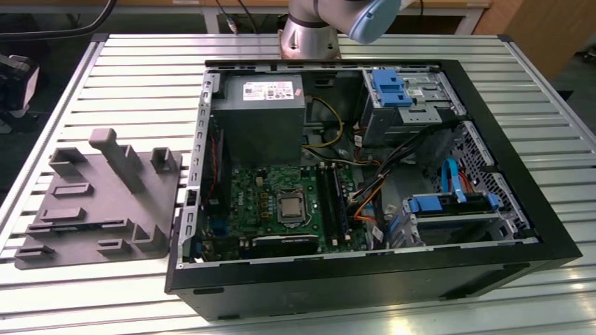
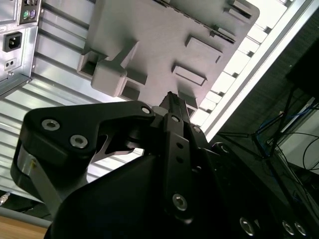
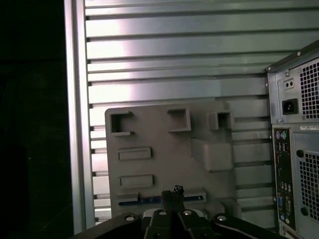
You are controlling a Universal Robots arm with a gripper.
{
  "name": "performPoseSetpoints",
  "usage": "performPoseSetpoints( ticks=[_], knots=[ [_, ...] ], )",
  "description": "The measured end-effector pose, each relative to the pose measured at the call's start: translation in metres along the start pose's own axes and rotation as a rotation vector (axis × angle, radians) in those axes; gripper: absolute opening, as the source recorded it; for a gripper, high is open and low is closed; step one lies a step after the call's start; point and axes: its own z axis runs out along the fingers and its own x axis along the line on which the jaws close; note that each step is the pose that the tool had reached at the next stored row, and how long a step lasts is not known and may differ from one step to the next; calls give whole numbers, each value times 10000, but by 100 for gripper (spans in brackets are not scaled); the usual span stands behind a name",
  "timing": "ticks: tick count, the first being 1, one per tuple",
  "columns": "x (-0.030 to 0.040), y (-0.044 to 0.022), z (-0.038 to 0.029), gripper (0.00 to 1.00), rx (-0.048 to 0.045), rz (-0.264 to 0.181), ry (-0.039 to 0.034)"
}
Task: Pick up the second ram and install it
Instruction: 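Reach for the second ram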
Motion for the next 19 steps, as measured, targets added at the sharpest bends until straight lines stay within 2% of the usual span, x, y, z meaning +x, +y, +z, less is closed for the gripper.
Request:
performPoseSetpoints(
  ticks=[19],
  knots=[
    [32, -52, 31, 11, -1, -2, 0]
  ],
)
